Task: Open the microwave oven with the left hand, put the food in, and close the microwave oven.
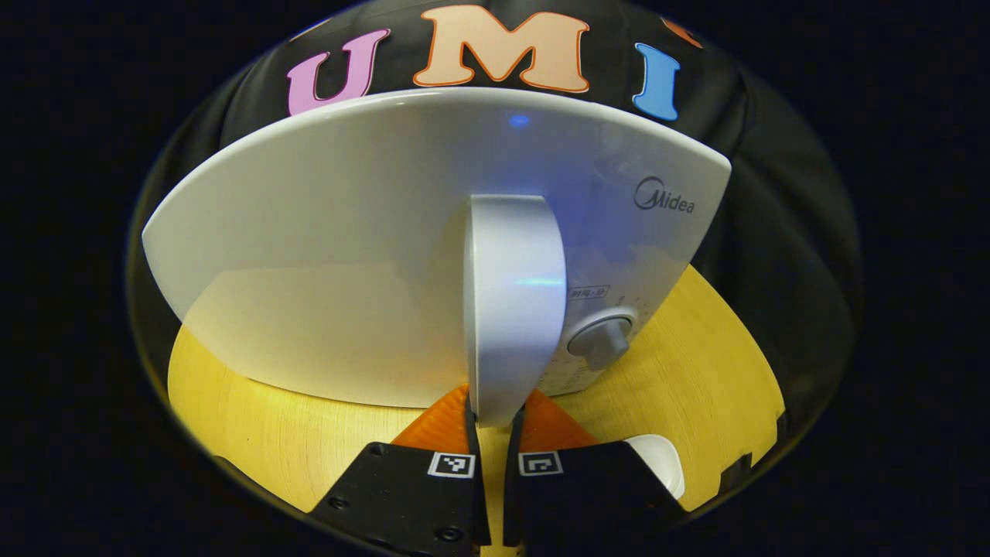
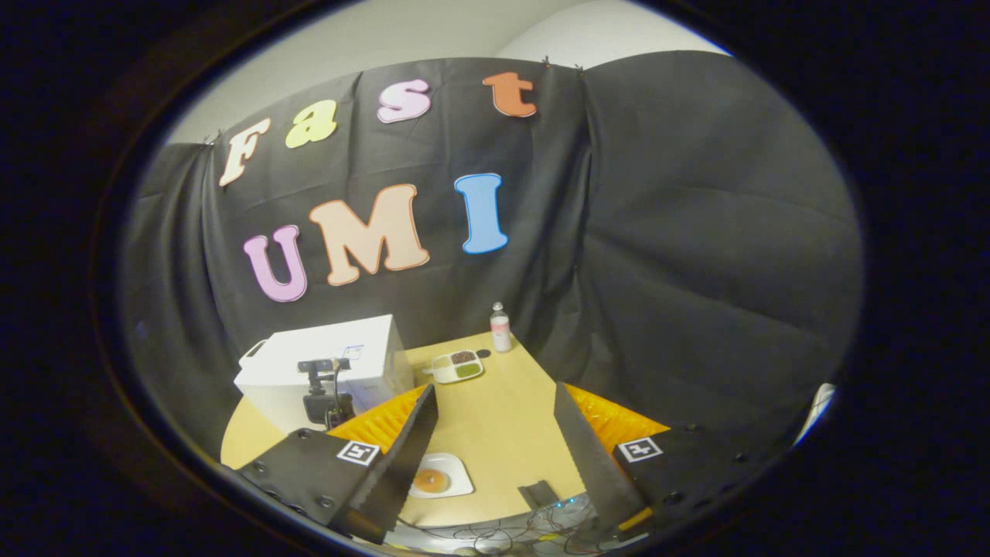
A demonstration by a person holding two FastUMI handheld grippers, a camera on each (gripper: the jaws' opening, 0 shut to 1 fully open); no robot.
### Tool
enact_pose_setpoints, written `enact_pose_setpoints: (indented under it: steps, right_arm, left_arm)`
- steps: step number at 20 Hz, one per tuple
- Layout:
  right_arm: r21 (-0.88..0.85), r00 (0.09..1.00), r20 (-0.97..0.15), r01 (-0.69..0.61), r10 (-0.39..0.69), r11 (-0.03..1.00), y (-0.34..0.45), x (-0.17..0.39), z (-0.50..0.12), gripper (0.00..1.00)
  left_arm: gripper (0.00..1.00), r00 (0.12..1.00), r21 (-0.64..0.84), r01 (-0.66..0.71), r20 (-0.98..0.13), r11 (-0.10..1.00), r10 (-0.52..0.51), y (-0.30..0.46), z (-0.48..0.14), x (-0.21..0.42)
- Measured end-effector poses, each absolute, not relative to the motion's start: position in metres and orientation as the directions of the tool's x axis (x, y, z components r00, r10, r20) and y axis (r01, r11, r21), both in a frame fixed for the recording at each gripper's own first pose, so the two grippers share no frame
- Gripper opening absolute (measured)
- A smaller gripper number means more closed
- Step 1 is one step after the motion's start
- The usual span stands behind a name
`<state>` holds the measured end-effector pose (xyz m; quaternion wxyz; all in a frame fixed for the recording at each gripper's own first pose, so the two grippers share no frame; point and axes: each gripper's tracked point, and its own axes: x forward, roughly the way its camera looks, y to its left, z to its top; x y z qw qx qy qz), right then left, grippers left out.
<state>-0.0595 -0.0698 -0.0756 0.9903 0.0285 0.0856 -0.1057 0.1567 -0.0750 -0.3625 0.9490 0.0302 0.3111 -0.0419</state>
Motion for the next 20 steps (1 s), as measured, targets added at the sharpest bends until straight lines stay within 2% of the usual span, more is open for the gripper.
enact_pose_setpoints:
  steps: [1, 2, 3, 5, 8, 11, 13, 14, 15, 17, 18, 20]
  right_arm:
    - [0.035, 0.964, -0.183, 0.202, -0.193, 0.979, -0.068, -0.059, -0.077, 0.96]
    - [0.032, 0.965, -0.191, 0.190, -0.180, 0.981, -0.067, -0.056, -0.082, 0.92]
    - [0.032, 0.965, -0.203, 0.177, -0.167, 0.984, -0.065, -0.054, -0.085, 0.96]
    - [0.036, 0.965, -0.227, 0.144, -0.132, 0.989, -0.060, -0.048, -0.093, 0.92]
    - [0.025, 0.964, -0.254, 0.091, -0.082, 0.995, -0.054, -0.037, -0.103, 0.92]
    - [0.017, 0.957, -0.290, 0.013, -0.008, 1.000, -0.041, -0.024, -0.116, 0.92]
    - [-0.009, 0.954, -0.297, -0.035, 0.031, 0.999, -0.035, -0.017, -0.120, 0.92]
    - [-0.020, 0.952, -0.303, -0.059, 0.050, 0.998, -0.031, -0.015, -0.125, 0.96]
    - [-0.028, 0.948, -0.311, -0.082, 0.069, 0.996, -0.027, -0.013, -0.129, 0.92]
    - [-0.033, 0.938, -0.328, -0.130, 0.112, 0.991, -0.019, -0.012, -0.139, 0.92]
    - [-0.033, 0.931, -0.340, -0.153, 0.133, 0.988, -0.015, -0.011, -0.144, 0.96]
    - [-0.036, 0.915, -0.369, -0.191, 0.164, 0.981, -0.011, -0.009, -0.158, 0.92]
  left_arm:
    - [0.05, 0.808, 0.025, 0.082, -0.586, 0.996, -0.052, -0.075, -0.362, 0.157]
    - [0.05, 0.812, 0.019, 0.069, -0.583, 0.997, -0.045, -0.075, -0.362, 0.156]
    - [0.05, 0.814, 0.017, 0.063, -0.579, 0.998, -0.041, -0.074, -0.362, 0.156]
    - [0.05, 0.803, 0.011, 0.064, -0.594, 0.998, -0.045, -0.074, -0.364, 0.148]
    - [0.04, 0.835, 0.029, 0.093, -0.547, 0.995, -0.062, -0.064, -0.362, 0.104]
    - [0.03, 0.828, 0.004, 0.072, -0.557, 0.997, -0.058, -0.046, -0.364, 0.055]
    - [0.05, 0.825, 0.025, 0.052, -0.565, 0.998, -0.029, -0.033, -0.363, 0.035]
    - [0.05, 0.824, 0.040, 0.040, -0.567, 0.998, -0.010, -0.028, -0.363, 0.027]
    - [0.06, 0.824, 0.048, 0.021, -0.567, 0.999, 0.009, -0.022, -0.363, 0.020]
    - [0.07, 0.816, 0.040, -0.025, -0.576, 0.999, 0.043, -0.011, -0.364, 0.006]
    - [0.07, 0.815, 0.038, -0.048, -0.576, 0.998, 0.061, -0.005, -0.364, 0.002]
    - [0.09, 0.813, 0.039, -0.092, -0.574, 0.995, 0.098, 0.006, -0.363, -0.011]
